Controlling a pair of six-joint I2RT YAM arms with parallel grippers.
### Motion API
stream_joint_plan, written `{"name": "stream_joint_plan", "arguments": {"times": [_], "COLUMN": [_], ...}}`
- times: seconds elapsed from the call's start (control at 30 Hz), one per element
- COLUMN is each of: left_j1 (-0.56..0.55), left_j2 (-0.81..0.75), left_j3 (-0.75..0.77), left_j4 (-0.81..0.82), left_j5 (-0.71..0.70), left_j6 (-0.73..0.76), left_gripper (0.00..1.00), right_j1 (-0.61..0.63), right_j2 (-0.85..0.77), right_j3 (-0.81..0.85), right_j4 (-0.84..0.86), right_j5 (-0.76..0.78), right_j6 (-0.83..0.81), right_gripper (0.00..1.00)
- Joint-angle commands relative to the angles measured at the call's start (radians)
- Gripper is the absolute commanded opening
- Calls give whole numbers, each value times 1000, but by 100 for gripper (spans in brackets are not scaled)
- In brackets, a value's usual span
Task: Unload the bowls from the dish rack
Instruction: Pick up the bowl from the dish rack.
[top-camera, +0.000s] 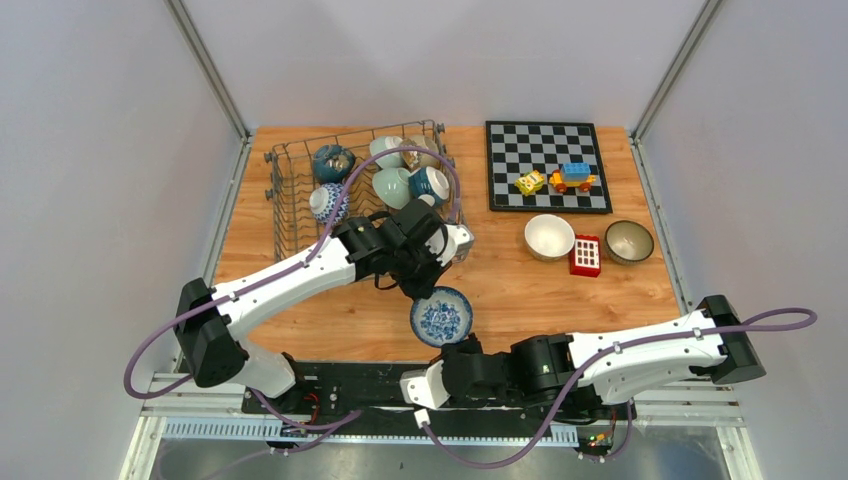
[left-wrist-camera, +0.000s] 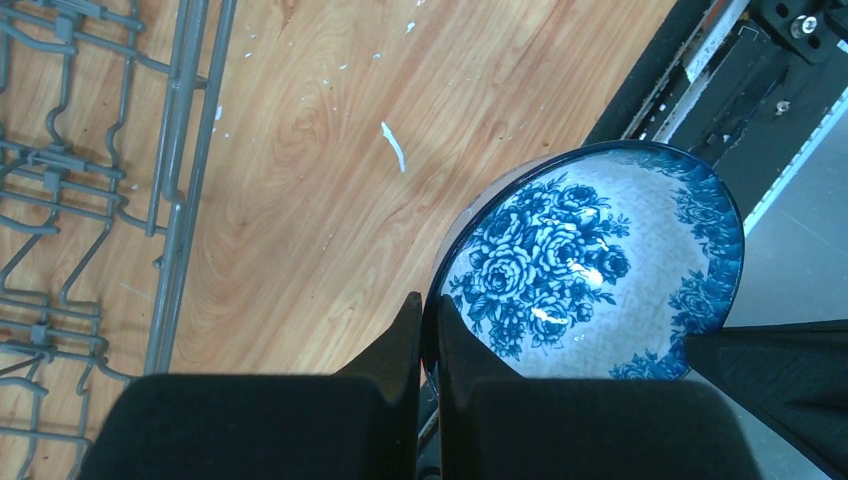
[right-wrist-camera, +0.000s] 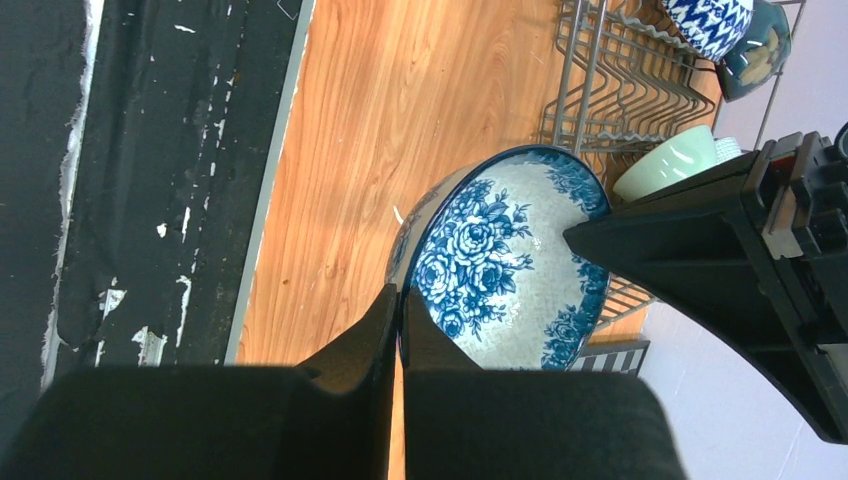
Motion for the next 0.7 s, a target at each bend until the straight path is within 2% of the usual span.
{"name": "stream_joint_plan", "arguments": {"times": [0.0, 0.3, 0.33, 0.5, 0.67], "left_j1": [-13, -14, -14, -12, -14], "left_j2": [10, -13, -16, -18, -23], "left_j3": [17, -4, -9, -24, -26], "left_j4": [3, 44, 50, 77, 87], "left_j5": [58, 49, 50, 48, 39], "left_j6": [11, -13, -16, -42, -56], "left_gripper": [0, 0, 0, 0, 0], "right_j1": [11, 12, 14, 13, 19], "right_j2": [-10, -7, -8, -9, -10], "right_j3": [39, 33, 31, 30, 29], "right_j4": [31, 36, 36, 34, 33], "right_j5": [33, 47, 51, 50, 54], "right_j6": [-30, -12, -12, 4, 16], "right_gripper": [0, 0, 2, 29, 41]}}
